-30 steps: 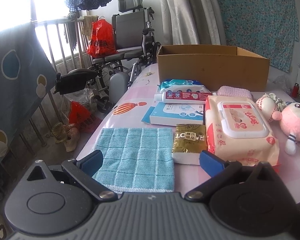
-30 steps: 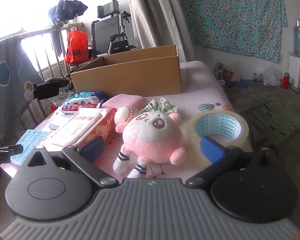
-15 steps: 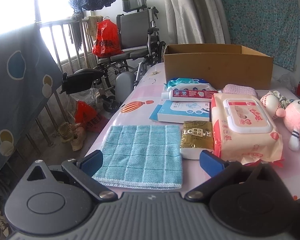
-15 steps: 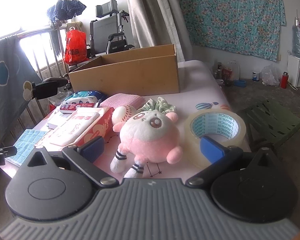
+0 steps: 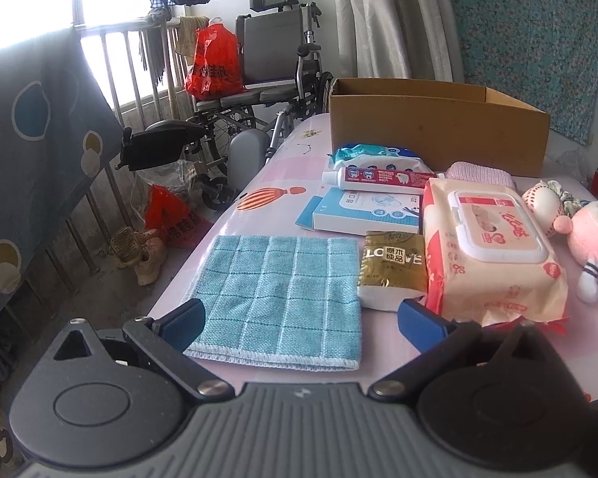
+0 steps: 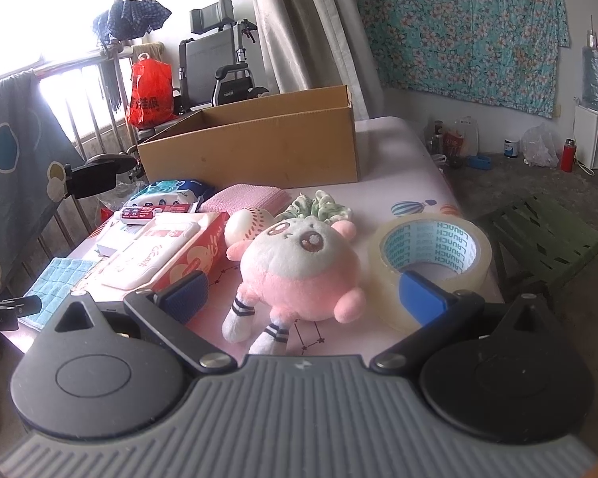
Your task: Organize soft objects
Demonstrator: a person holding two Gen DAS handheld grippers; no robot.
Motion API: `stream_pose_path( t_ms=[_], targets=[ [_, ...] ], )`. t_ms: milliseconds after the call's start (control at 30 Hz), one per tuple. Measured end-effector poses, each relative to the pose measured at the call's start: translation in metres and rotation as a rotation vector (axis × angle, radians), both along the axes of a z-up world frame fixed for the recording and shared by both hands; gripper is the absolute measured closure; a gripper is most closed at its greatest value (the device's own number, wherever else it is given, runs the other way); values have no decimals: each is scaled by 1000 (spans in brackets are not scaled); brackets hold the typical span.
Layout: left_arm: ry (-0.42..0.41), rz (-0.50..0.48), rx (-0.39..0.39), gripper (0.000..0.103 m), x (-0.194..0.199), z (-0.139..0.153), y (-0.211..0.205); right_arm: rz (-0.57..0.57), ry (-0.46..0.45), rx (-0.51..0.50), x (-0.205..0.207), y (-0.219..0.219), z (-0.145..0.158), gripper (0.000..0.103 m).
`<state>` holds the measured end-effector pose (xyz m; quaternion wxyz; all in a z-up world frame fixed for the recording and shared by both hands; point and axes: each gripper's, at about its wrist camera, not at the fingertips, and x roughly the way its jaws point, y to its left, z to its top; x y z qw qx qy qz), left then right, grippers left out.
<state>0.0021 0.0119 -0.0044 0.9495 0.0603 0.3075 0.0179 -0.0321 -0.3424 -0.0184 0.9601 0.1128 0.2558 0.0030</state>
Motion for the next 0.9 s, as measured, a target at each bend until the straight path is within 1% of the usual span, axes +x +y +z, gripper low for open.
stream_pose_path(
  t_ms=[167,500,900],
  targets=[
    [7,6,14,0,4,-2,1,6,2,1,1,2,0,1],
    [12,-1,16,0,4,-4,0,28,6,7,2,8,-1,1],
    [11,-7,24,0,5,-2,-2,25,13,15,3,8,-3,1]
  ],
)
